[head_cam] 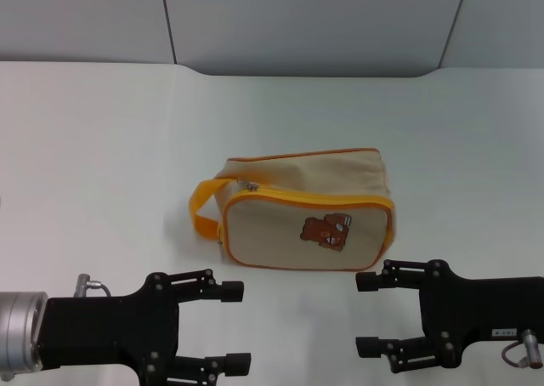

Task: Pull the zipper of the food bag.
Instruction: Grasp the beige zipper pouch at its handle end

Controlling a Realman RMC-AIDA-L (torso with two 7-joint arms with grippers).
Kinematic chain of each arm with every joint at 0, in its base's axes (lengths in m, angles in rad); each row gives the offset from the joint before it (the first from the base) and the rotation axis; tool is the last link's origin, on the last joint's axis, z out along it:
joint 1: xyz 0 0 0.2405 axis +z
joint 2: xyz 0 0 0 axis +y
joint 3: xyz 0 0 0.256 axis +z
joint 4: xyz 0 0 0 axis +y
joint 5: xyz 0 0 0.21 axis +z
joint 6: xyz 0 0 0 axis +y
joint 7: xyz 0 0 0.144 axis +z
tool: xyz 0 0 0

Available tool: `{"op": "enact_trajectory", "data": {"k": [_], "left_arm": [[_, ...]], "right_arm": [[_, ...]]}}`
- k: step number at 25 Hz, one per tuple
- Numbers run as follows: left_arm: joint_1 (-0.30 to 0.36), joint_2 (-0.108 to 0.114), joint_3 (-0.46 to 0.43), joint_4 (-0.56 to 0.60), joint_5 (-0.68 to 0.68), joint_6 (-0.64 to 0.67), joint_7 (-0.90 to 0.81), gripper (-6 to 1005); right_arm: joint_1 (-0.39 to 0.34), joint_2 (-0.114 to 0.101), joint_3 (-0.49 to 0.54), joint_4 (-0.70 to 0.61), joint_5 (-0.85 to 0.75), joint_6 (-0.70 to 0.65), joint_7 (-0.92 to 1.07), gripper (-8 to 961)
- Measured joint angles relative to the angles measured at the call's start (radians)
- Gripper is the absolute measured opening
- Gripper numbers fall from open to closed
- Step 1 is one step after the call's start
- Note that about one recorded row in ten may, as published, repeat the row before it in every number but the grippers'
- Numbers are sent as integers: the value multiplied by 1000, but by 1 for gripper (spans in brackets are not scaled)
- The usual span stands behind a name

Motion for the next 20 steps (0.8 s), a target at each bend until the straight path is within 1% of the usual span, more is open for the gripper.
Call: {"op": "enact_trajectory", "data": {"k": [15, 19, 20], "left_arm": [[3, 0, 1, 1, 0, -4, 13, 830], [4, -2, -7, 1, -4, -27, 19, 830], [8, -7, -32, 1, -8, -57, 34, 829]], "right_arm": [[-1, 0, 0, -1, -1, 0, -6, 811], [-1, 0, 1, -1, 0, 1, -6, 811], [-1, 0, 2, -1, 0, 1, -6, 810]]}}
